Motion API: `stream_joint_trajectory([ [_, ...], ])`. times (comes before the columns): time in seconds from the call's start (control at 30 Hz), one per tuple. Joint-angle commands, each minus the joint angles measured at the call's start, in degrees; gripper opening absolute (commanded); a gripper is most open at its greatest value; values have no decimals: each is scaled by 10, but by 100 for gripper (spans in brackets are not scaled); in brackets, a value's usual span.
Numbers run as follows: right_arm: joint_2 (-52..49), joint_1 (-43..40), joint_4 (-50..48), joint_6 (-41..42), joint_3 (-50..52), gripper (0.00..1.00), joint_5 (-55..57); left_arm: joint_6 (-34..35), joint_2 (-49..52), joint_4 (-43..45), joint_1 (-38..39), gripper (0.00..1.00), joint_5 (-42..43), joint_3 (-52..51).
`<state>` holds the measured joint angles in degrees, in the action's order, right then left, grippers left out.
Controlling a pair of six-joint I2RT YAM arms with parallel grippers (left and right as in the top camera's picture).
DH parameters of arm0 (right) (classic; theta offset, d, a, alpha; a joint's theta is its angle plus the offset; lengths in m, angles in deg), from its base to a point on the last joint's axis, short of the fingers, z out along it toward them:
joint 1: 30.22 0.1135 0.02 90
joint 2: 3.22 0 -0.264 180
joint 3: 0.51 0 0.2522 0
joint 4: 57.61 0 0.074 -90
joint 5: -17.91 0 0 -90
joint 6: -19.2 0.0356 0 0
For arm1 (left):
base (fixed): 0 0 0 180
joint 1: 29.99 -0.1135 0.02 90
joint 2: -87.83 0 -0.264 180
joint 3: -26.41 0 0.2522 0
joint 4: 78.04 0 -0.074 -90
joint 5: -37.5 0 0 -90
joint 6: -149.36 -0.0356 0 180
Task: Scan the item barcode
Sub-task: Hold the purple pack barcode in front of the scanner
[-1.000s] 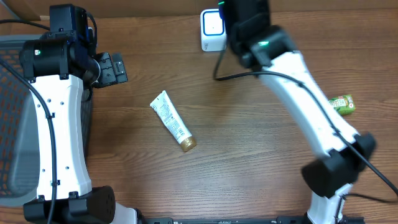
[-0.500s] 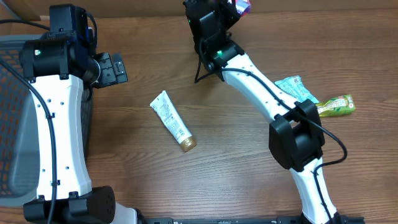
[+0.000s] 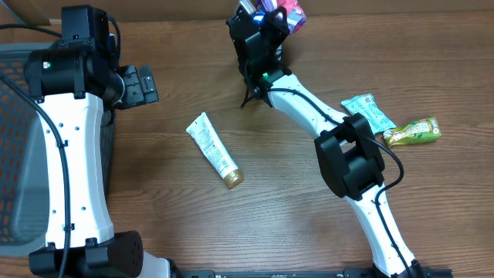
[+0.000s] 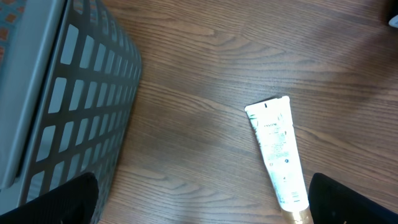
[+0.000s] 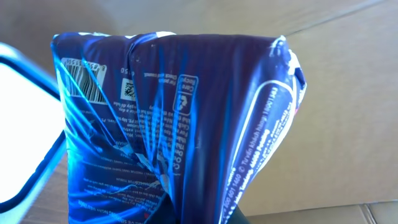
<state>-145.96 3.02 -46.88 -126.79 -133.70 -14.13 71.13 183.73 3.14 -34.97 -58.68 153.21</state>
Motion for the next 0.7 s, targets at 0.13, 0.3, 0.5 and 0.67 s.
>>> stream_joint_trajectory([
  [0.13,-3,-3,-15,-4,-5,4,23,-11,0,0,1,100,1,-1],
  [0.3,-3,-2,-47,-30,-5,4,55,-11,0,0,1,99,1,-1],
  [0.5,-3,-1,-92,-69,-5,4,69,-11,0,0,1,100,1,-1],
  [0.67,-3,-1,-33,-26,-5,4,51,-11,0,0,1,99,1,-1],
])
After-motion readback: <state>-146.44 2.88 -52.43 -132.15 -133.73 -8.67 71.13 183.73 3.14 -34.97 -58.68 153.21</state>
